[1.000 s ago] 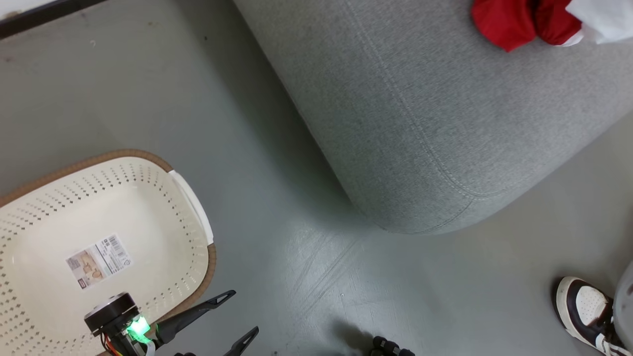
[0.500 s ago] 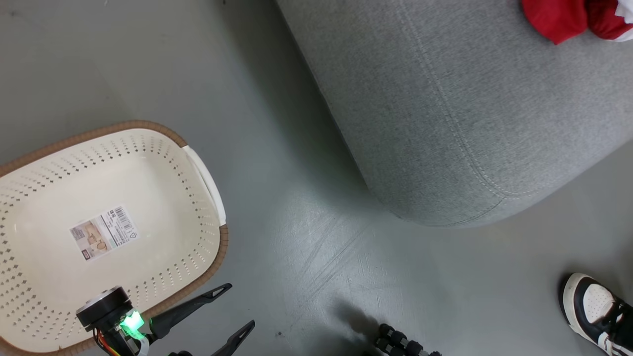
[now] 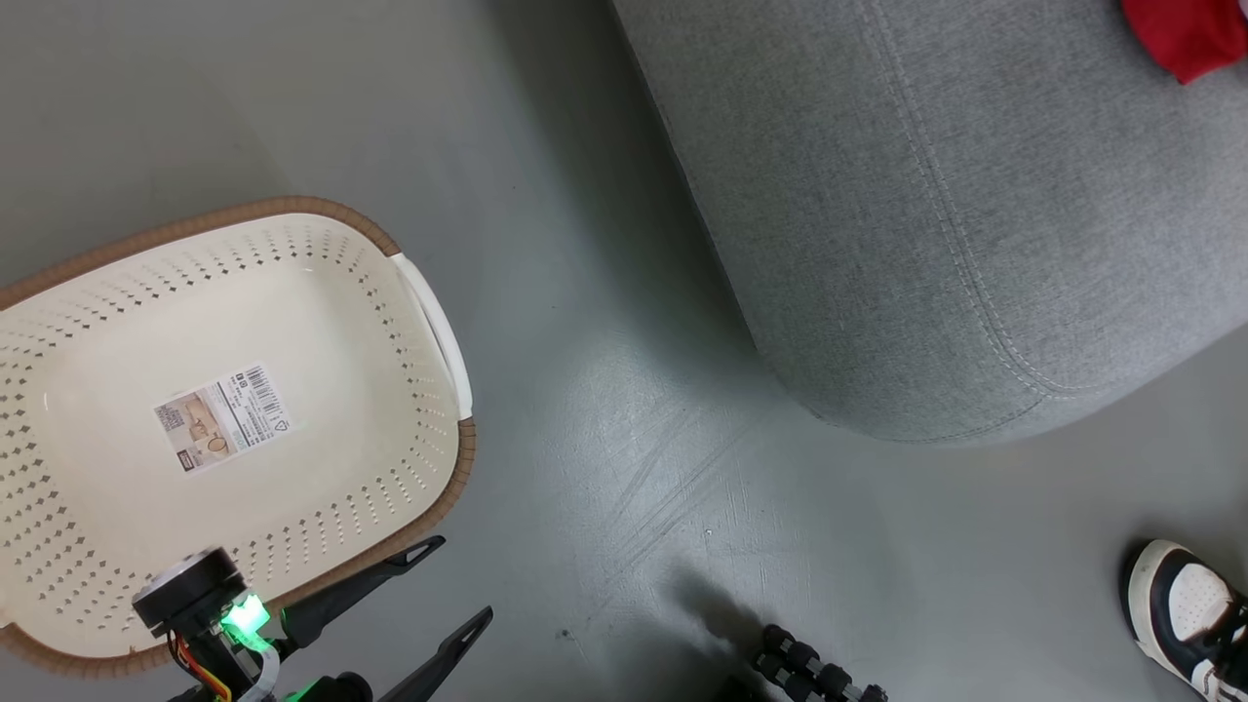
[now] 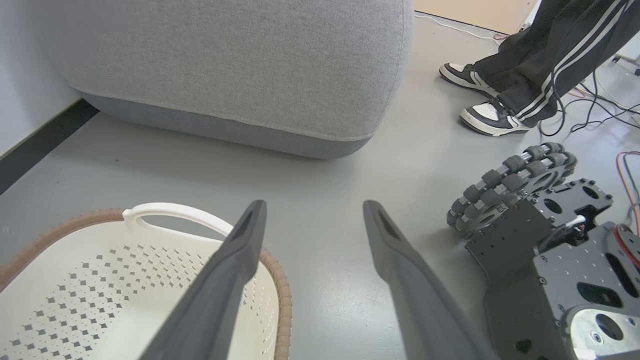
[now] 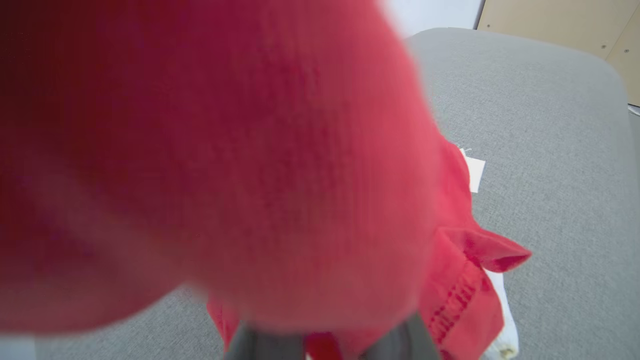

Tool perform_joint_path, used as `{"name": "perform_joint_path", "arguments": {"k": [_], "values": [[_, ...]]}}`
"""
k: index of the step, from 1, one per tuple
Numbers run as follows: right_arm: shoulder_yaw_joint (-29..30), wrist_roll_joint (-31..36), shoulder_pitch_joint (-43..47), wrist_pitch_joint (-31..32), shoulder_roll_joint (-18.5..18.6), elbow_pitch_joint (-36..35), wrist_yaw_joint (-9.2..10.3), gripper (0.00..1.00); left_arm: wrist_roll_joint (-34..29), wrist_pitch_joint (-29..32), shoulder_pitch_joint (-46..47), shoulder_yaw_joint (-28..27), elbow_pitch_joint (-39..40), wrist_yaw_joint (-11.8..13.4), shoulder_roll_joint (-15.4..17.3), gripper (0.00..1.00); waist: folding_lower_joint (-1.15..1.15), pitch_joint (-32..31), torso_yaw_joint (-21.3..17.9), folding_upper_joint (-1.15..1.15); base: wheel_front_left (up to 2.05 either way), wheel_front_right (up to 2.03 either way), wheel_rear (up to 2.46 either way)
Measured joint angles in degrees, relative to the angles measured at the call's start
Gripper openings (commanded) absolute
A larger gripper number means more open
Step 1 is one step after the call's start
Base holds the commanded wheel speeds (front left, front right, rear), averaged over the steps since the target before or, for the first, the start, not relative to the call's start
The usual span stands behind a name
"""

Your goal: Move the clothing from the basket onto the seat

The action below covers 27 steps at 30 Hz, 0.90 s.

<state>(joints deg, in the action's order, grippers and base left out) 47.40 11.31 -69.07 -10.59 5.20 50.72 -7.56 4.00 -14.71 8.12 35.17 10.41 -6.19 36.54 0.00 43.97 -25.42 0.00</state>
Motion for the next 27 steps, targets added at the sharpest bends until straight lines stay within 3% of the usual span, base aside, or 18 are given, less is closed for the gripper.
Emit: {"name": "perform_joint_path", "arguments": {"k": [1, 13, 22, 27], "values": [[0.4, 0.18, -0.46, -0.01, -0.15, 0.0, 0.0, 1.0, 0.01, 0.0, 0.1, -0.1, 0.01, 0.0, -0.04, 1.0, 0.0, 0.08, 0.14, 0.0, 0.0, 0.0, 0.0], [5.26, 4.14, -2.38, -0.55, -0.82, 1.44, 0.0, 1.0, 0.43, -0.01, 1.14, -0.36, -0.24, -0.02, -0.55, 1.0, 0.0, -0.5, 0.65, 0.0, 0.0, 0.0, 0.0], [11.47, -0.6, -9.45, -3.01, -1.51, -0.59, 0.02, 1.0, 0.51, -0.01, 1.9, -0.32, -0.57, -0.08, -0.9, 1.0, 0.0, -1.75, 0.6, 0.0, 0.0, 0.0, 0.0], [11.29, 4.05, -9.44, -3.11, -0.58, -0.63, 0.03, 1.0, 0.51, 0.0, 1.92, 0.42, -0.57, -0.1, -2.12, 1.0, 0.0, -2.41, 0.75, 0.0, 0.0, 0.0, 0.0]]}}
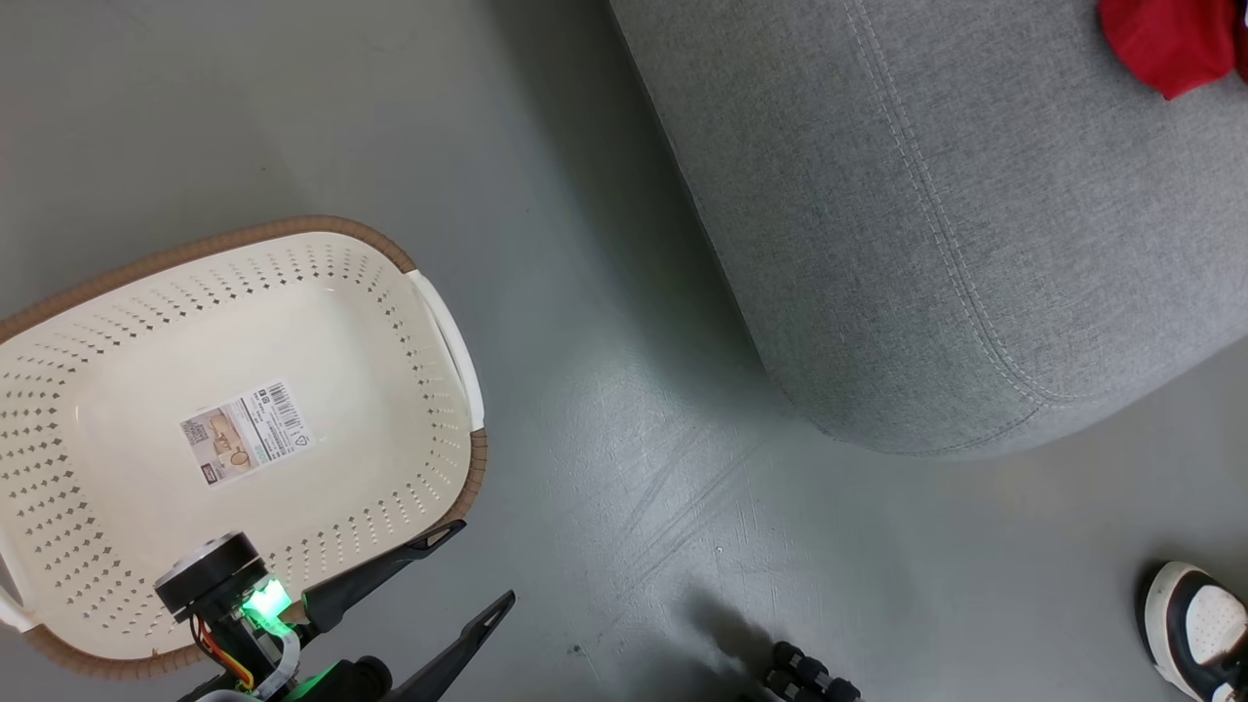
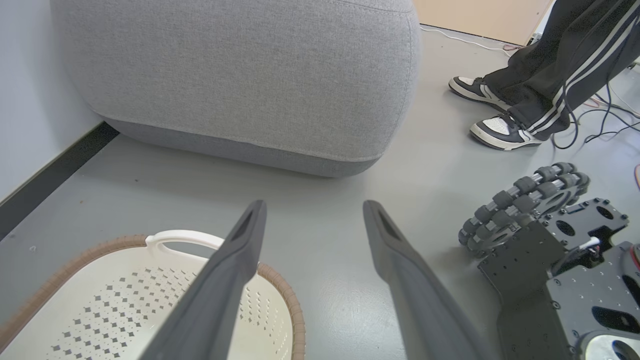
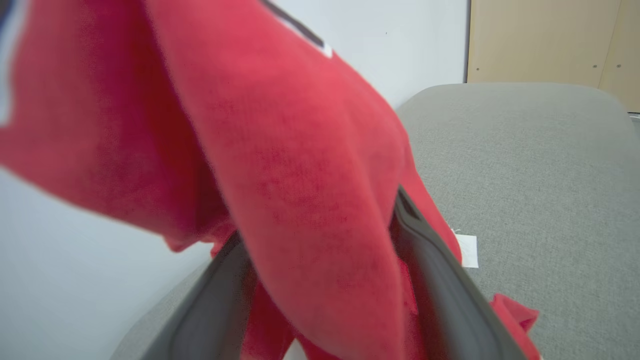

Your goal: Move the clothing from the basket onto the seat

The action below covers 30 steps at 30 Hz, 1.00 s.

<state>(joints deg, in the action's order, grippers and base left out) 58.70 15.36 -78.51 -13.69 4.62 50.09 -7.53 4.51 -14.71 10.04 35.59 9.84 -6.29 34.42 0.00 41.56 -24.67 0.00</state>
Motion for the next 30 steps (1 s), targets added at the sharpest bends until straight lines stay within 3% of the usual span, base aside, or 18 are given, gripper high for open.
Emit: {"name": "perform_joint_path", "arguments": {"k": [8, 22, 30], "values": [[-1.02, 8.14, 4.37, 2.2, -0.45, 3.64, 0.0, 1.0, 0.0, -0.01, 0.13, 0.27, -0.52, -0.25, -0.63, 1.0, 0.0, -0.7, 0.53, 0.0, 0.0, 0.0, 0.0], [-8.81, 20.78, 8.04, 9.47, 0.96, 7.3, -0.03, 1.0, 0.0, -0.01, 1.72, 0.66, -1.36, -0.43, -2.87, 1.0, 0.0, -2.77, 0.48, 0.0, 0.0, 0.0, 0.0], [-15.13, 21.94, 9.01, 14.29, 3.01, 12.03, -0.03, 1.0, 0.52, -0.01, 2.84, 1.68, -2.44, -0.51, -5.44, 1.0, 0.0, -5.39, -0.18, 0.0, 0.0, 0.0, 0.0]]}}
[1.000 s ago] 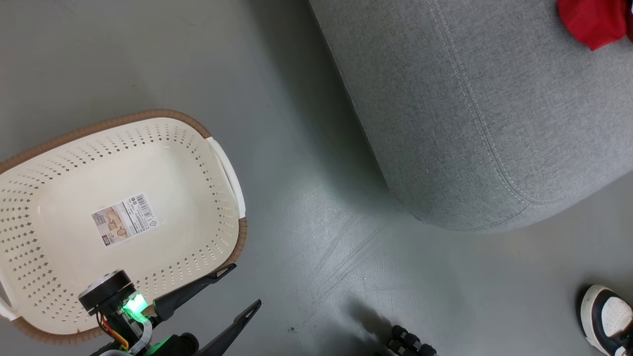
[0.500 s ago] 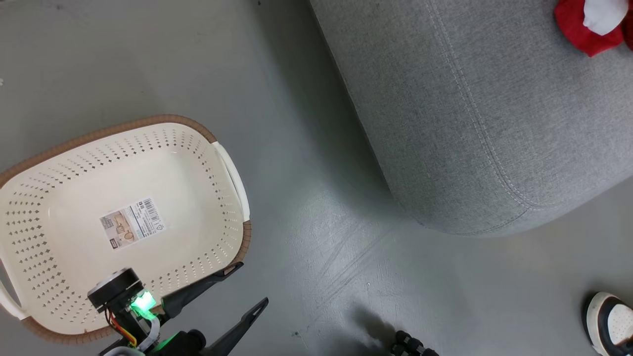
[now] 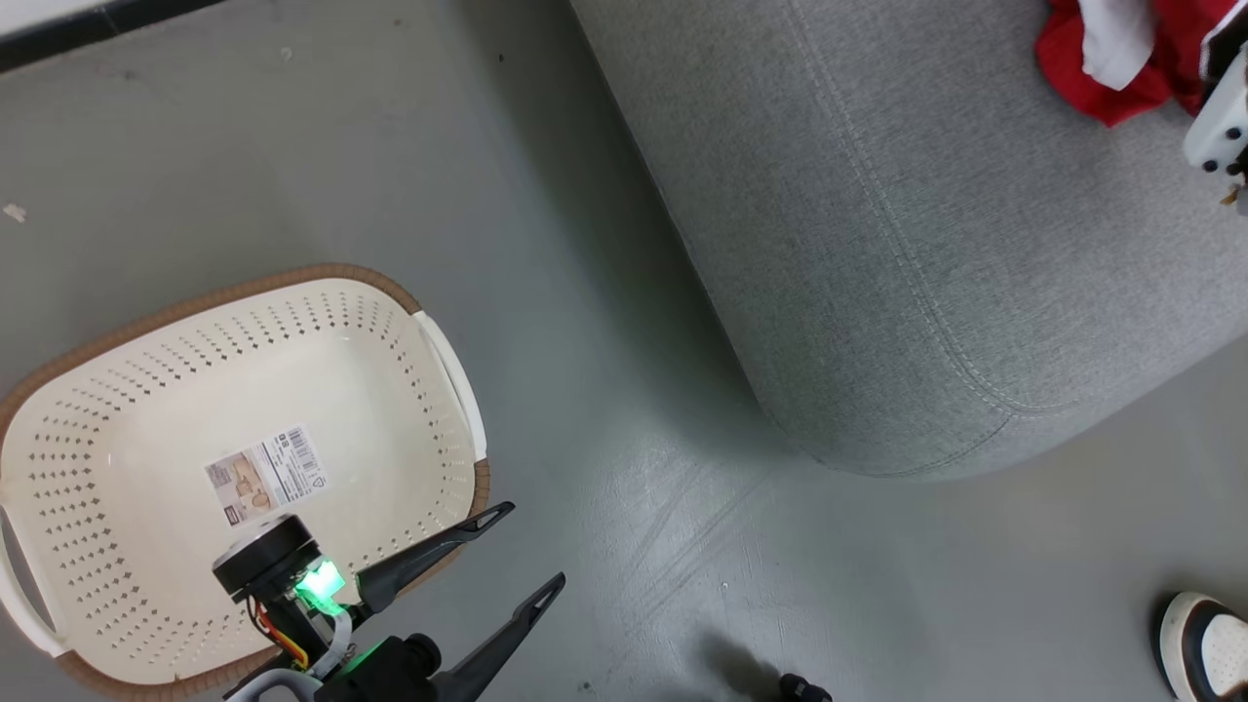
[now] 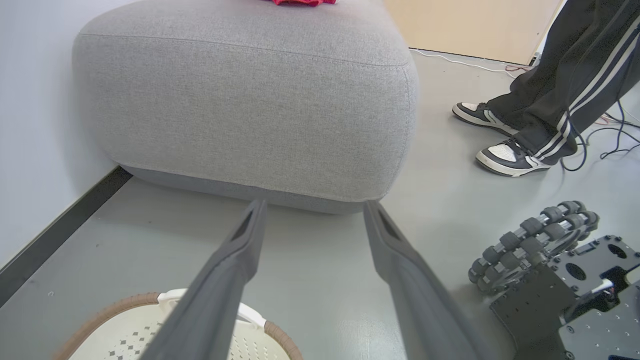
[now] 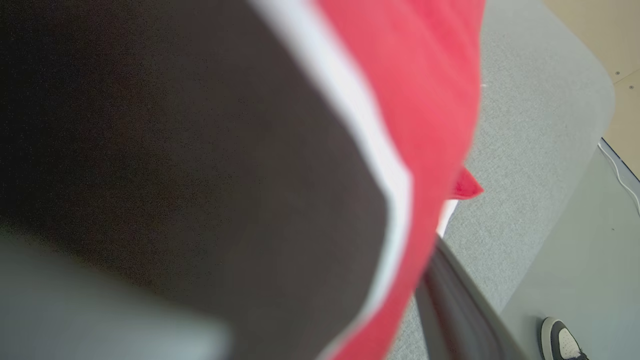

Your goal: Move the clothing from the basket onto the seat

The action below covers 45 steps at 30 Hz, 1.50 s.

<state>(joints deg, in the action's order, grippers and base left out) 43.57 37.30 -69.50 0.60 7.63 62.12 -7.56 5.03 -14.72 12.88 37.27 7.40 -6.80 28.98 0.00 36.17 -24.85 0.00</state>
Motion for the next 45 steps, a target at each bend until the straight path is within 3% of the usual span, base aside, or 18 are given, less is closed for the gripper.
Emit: {"name": "perform_joint_path", "arguments": {"k": [11, 31, 35, 45], "values": [[-5.32, 0.0, 1.41, 4.11, 5.46, 3.46, 0.0, 1.0, 0.53, 0.0, 0.07, 0.67, -2.05, -0.01, -3.48, 1.0, 0.0, -4.4, -0.65, 0.0, 0.0, 0.0, 0.0], [-8.33, -1.49, -2.07, 9.23, 15.03, 9.14, 0.0, 1.0, 2.07, 0.0, -0.62, 0.75, -4.34, -0.42, -8.94, 1.0, 0.0, -12.76, -1.02, 0.0, 0.0, 0.0, 0.0], [-9.89, -1.49, -3.71, 7.75, 16.03, 8.81, 0.0, 1.0, 2.07, 0.0, -0.68, 0.54, -4.48, -0.42, -9.76, 1.0, 0.0, -14.26, -0.86, 0.0, 0.0, 0.0, 0.0], [-11.37, -4.53, -6.21, -2.67, 15.66, 6.58, 0.0, 1.0, 2.08, 0.01, -2.03, -0.12, -4.93, -0.42, -12.05, 1.0, 0.0, -17.6, -0.17, 0.0, 0.0, 0.0, 0.0]]}}
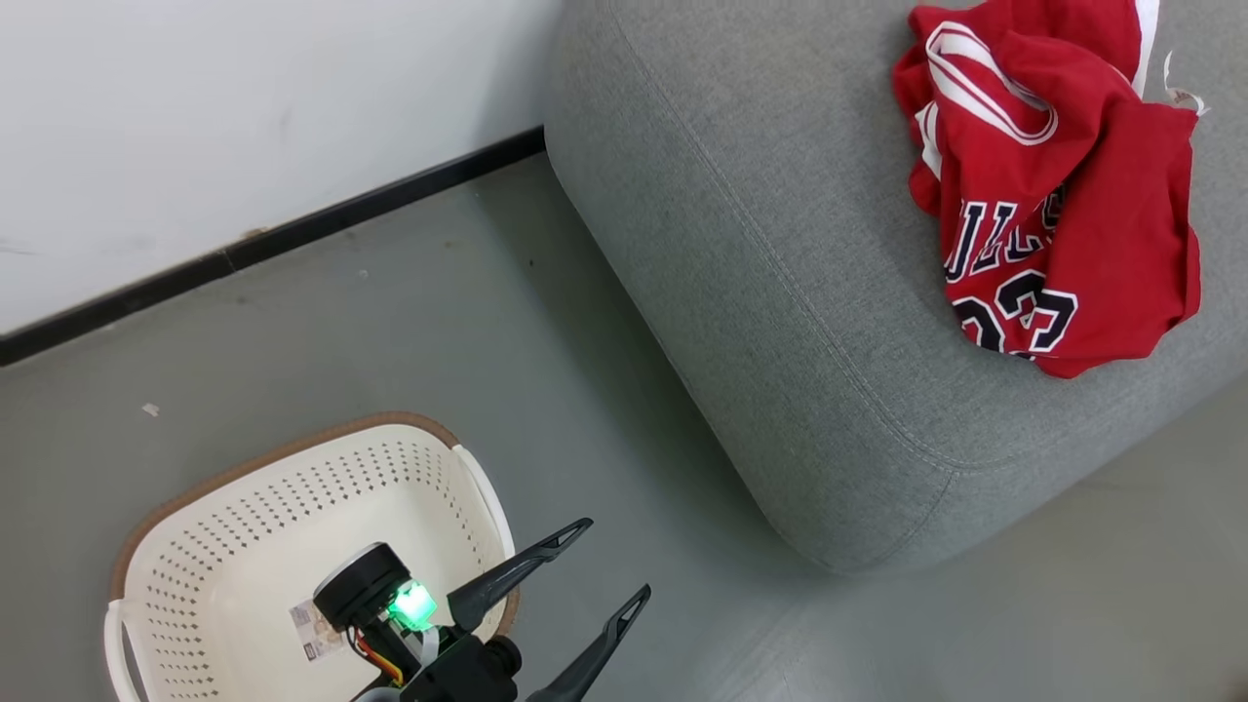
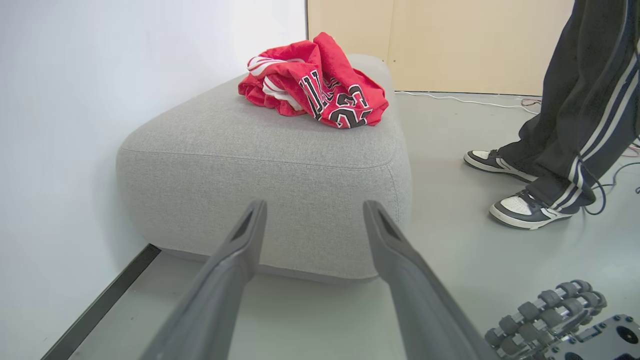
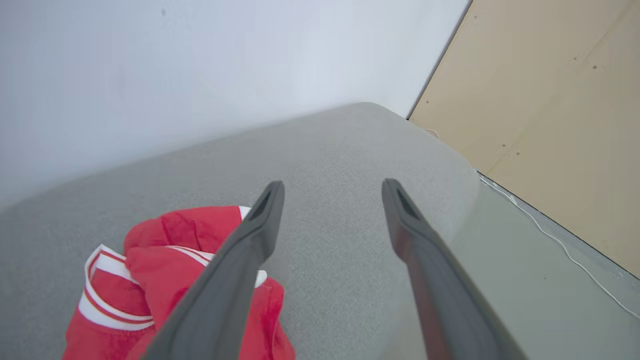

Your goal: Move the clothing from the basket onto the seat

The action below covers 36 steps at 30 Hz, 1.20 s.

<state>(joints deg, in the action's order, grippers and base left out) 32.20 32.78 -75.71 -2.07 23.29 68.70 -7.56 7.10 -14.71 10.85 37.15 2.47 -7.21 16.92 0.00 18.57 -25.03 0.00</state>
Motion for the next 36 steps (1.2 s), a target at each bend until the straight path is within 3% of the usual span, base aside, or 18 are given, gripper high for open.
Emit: {"name": "perform_joint_path", "arguments": {"k": [10, 20, 26, 36], "values": [[-3.34, -4.75, -0.02, -13.03, -5.06, 0.52, 0.0, 1.0, 0.41, 0.0, -1.18, -1.81, -0.46, 0.0, -2.83, 1.0, 0.0, -4.03, 1.27, 0.0, 0.0, 0.0, 0.0], [-11.14, -7.8, 0.18, -13.19, -11.65, 1.82, 0.0, 1.0, 0.46, 0.0, -3.42, -4.98, -0.77, 0.6, -5.23, 1.0, 0.0, -8.37, 3.23, 0.0, 0.0, 0.0, 0.0], [-18.48, -10.88, 0.94, -12.96, -16.45, -6.77, 0.0, 1.0, 0.47, 0.0, -5.1, -6.35, -0.87, 1.03, -6.76, 1.0, 0.0, -10.7, 4.87, 0.0, 0.0, 0.0, 0.0], [-28.4, -18.17, 12.49, -12.96, -17.67, -13.63, 0.0, 1.0, 0.96, 0.0, -6.82, -11.46, -1.01, 2.36, -7.88, 1.0, 0.0, -14.1, 7.81, 0.0, 0.0, 0.0, 0.0]]}}
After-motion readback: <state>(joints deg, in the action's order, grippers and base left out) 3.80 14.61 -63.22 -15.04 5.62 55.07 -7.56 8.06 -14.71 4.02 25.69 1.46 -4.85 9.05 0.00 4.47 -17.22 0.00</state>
